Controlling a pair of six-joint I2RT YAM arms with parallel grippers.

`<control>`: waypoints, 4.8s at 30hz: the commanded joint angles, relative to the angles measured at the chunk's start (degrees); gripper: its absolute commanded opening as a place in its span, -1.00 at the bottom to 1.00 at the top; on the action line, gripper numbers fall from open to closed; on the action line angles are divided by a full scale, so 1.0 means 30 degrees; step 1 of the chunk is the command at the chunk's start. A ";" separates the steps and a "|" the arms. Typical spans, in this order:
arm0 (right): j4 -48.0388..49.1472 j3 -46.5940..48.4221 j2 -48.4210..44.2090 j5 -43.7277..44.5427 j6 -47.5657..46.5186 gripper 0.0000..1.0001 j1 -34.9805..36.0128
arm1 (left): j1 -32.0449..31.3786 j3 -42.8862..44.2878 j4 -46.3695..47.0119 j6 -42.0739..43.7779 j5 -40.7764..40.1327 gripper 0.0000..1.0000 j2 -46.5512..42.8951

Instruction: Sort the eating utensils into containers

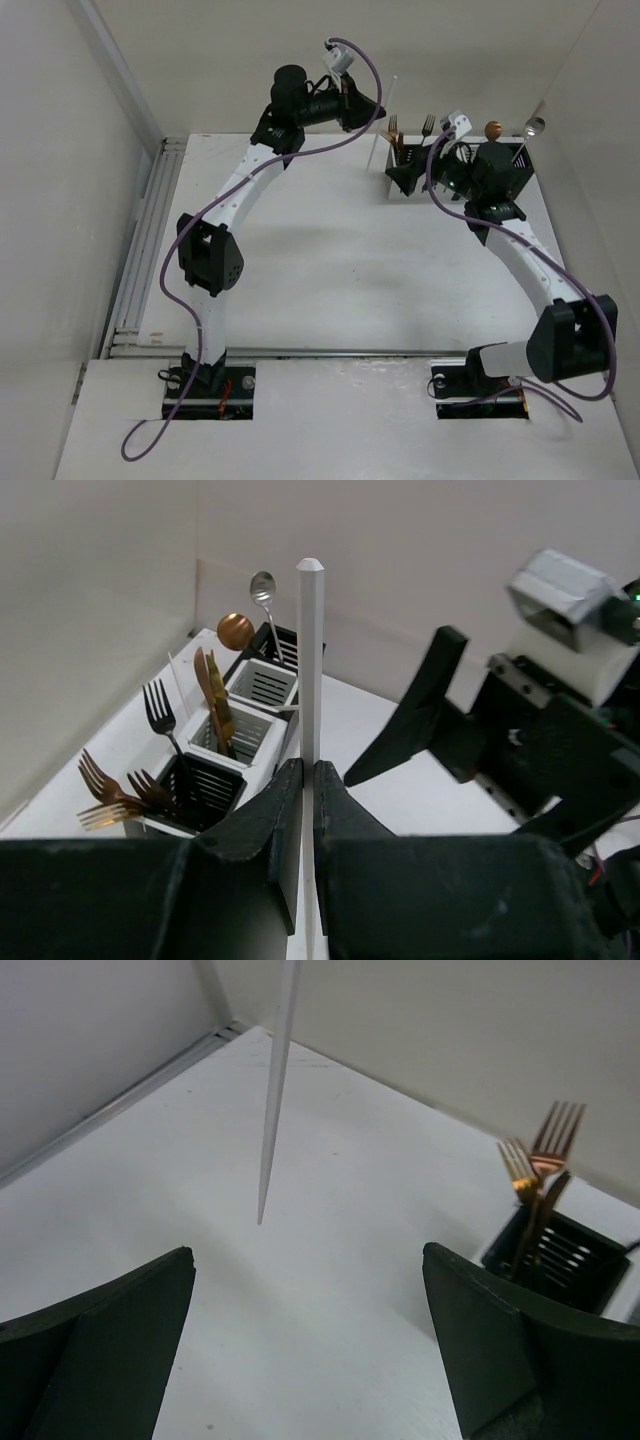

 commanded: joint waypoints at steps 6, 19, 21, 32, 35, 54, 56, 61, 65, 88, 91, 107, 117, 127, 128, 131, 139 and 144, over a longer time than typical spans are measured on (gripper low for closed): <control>0.5802 0.1665 0.2089 -0.2626 0.3173 1.00 0.0021 | 0.0306 -0.1959 0.2412 -0.1489 0.1226 -1.00 -0.2479; 0.6037 0.3540 0.4582 -0.1046 0.3524 0.85 0.1222 | 0.0306 -0.2928 0.3262 -0.2659 0.1402 -1.00 -0.2481; 0.6037 0.3919 0.4961 -0.1044 0.3524 0.71 0.1222 | 0.0306 -0.2928 0.3262 -0.2487 0.1402 -1.00 -0.2481; 0.8263 0.3481 0.4670 -0.2128 0.4784 -1.00 0.0257 | -0.0309 -0.3104 -0.0281 0.0296 0.0496 -0.92 -0.2305; 0.8263 0.3276 0.4289 -0.1896 0.4171 -1.00 -0.0589 | -0.0514 -0.2551 -0.0807 0.0939 0.0320 0.47 -0.2129; 1.5492 0.5794 1.0172 -0.0692 -0.0287 -1.00 -0.7831 | 0.3350 -0.4947 -0.6320 0.7505 -0.4954 1.00 -0.4061; 1.6140 0.5999 1.1434 -0.0693 0.0067 -1.00 -0.7831 | 0.3529 -0.5123 -0.6318 0.7679 -0.4955 1.00 -0.4063; 1.8749 0.5356 1.2813 -0.0109 0.0331 -1.00 -0.8210 | 0.4115 -0.5535 -0.6318 0.7681 -0.5131 1.00 -0.4063; 1.8752 0.4946 1.3225 0.0069 0.0507 -1.00 -0.8212 | 0.4699 -0.5916 -0.6318 0.7681 -0.5131 1.00 -0.4239; 1.8429 0.1753 1.2699 0.0714 -0.1310 0.37 -0.8563 | 0.5257 -0.6297 -0.5586 0.7505 -0.5131 1.00 -0.4414; 1.8255 0.1577 1.1675 0.0509 -0.1805 0.52 -0.8563 | 0.5257 -0.6473 -0.5586 0.7505 -0.5131 1.00 -0.4590; 0.8037 0.2192 -0.1587 0.3494 -0.2687 1.00 -0.8563 | 0.5257 -0.7964 -0.5967 0.7710 -0.7035 1.00 -0.6844; -0.0584 -0.1199 -0.8710 1.9771 -0.1515 1.00 -0.8915 | 0.6251 -1.1830 -0.6025 0.3903 -1.3884 1.00 -0.9834; -0.1109 -0.5425 -1.6187 2.4769 -0.5380 1.00 -0.8915 | 0.6869 -1.7075 -0.8195 0.3464 -2.1215 1.00 -1.3494; -0.1402 -0.5164 -1.6392 2.4563 -0.5382 1.00 -0.8915 | 0.6869 -1.7368 -0.8193 0.3259 -2.0983 1.00 -1.3728; -0.2018 -0.4372 -1.6394 2.5144 -0.4594 1.00 -0.8915 | 0.5962 -1.7840 -0.8193 0.2878 -2.0807 1.00 -1.4198; -0.4100 -0.3257 -1.6219 2.6058 -0.3656 1.00 -0.8915 | 0.4879 -1.8863 -0.8019 0.2845 -2.0951 1.00 -1.4989; -0.5123 -0.2614 -1.6598 2.4915 -0.3654 1.00 -0.8915 | 0.4525 -1.9244 -0.8018 0.2847 -2.1127 1.00 -1.5370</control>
